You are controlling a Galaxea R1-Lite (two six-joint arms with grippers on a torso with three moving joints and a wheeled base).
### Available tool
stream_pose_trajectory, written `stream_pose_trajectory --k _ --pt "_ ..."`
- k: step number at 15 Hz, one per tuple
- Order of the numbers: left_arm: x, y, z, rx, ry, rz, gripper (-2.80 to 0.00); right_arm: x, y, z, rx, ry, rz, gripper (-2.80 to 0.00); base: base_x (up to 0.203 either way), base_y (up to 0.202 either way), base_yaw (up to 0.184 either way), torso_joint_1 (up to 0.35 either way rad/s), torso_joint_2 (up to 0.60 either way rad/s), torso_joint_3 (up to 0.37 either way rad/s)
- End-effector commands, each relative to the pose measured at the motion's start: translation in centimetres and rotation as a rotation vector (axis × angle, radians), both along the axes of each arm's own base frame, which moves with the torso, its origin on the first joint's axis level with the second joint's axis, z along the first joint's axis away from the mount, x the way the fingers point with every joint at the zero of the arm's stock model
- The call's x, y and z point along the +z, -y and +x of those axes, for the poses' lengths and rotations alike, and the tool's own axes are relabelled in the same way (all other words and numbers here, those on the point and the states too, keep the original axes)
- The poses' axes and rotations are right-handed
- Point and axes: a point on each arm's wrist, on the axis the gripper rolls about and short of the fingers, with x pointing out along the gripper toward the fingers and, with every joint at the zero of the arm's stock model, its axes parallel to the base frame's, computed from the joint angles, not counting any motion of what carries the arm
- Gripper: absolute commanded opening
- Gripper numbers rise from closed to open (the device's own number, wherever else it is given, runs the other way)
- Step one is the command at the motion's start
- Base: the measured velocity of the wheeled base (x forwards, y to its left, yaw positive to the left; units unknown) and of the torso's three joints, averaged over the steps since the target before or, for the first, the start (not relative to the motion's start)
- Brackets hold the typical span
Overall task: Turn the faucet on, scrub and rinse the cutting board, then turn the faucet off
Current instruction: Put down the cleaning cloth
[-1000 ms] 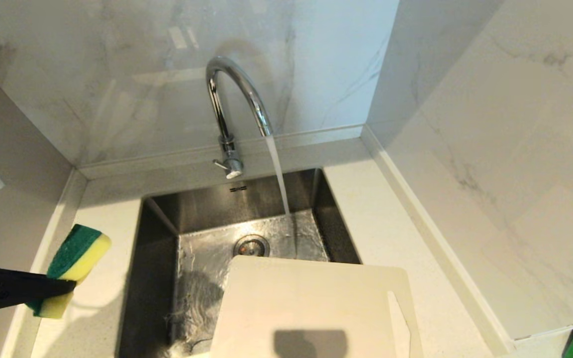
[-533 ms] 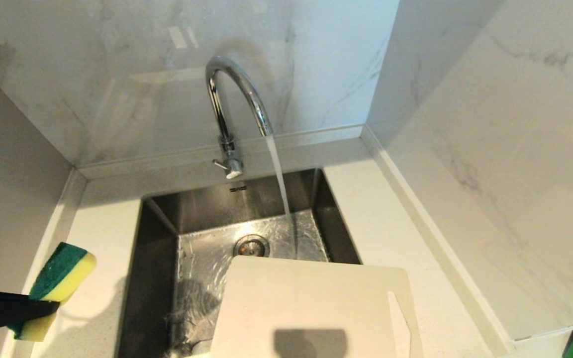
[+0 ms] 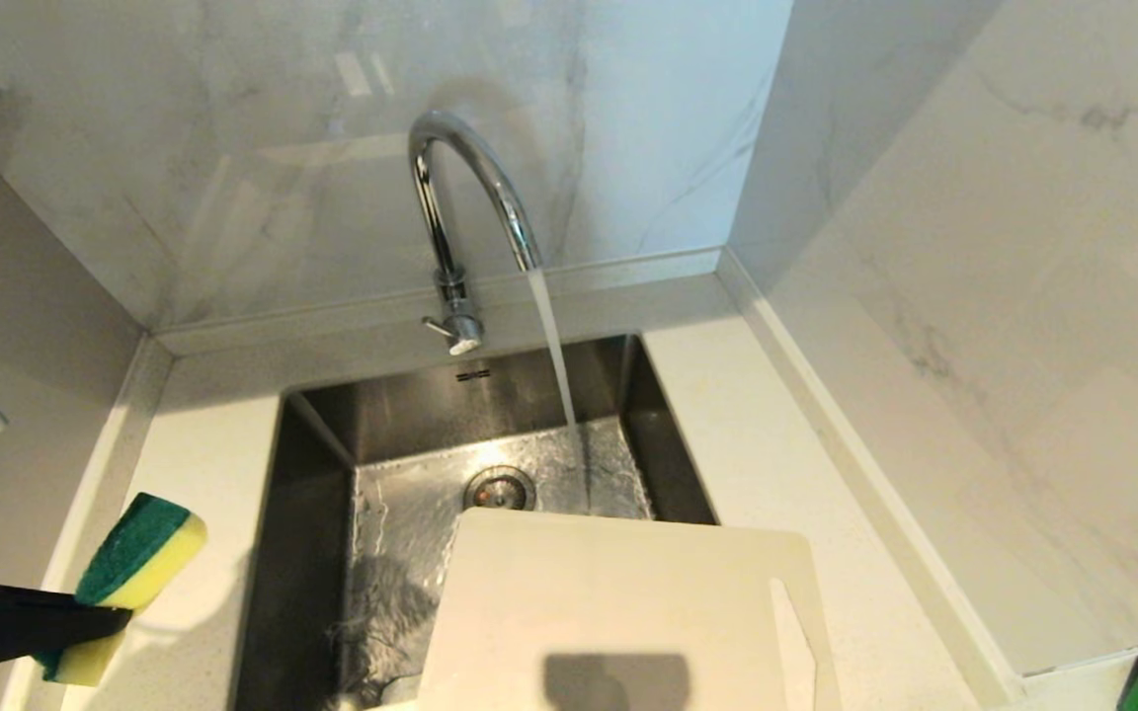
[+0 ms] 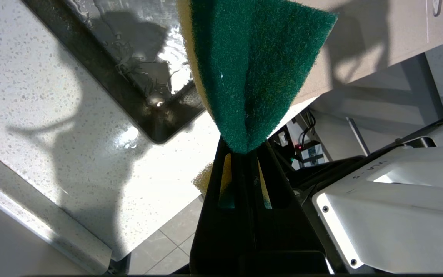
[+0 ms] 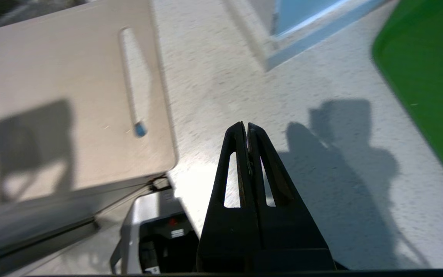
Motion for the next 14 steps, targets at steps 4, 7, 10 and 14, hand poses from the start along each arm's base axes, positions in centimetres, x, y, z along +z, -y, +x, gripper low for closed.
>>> stream_pose_trajectory --k 4,7,10,14 --pt "0.2 0.2 0.3 0.000 -0.002 -0.001 -2.80 -1.2 0.1 0.7 -0.029 -0.028 -0.021 -2.80 0.000 0.000 0.000 0.000 0.00 0.000" --pt "0.5 0.3 0.5 -0.001 0.009 -0.008 -2.80 -2.2 0.0 -1.5 0.031 0.172 -0.046 -2.80 0.000 0.000 0.000 0.000 0.00 0.000" --pt "0.5 0.3 0.5 -0.005 0.006 -0.009 -2.80 -2.9 -0.1 -1.8 0.039 0.218 -0.055 -2.80 0.000 0.000 0.000 0.000 0.00 0.000" --pt "0.7 0.2 0.3 -0.001 0.015 -0.016 -2.80 -2.6 0.0 -1.7 0.044 0.230 -0.243 -2.80 0.000 0.000 0.000 0.000 0.00 0.000"
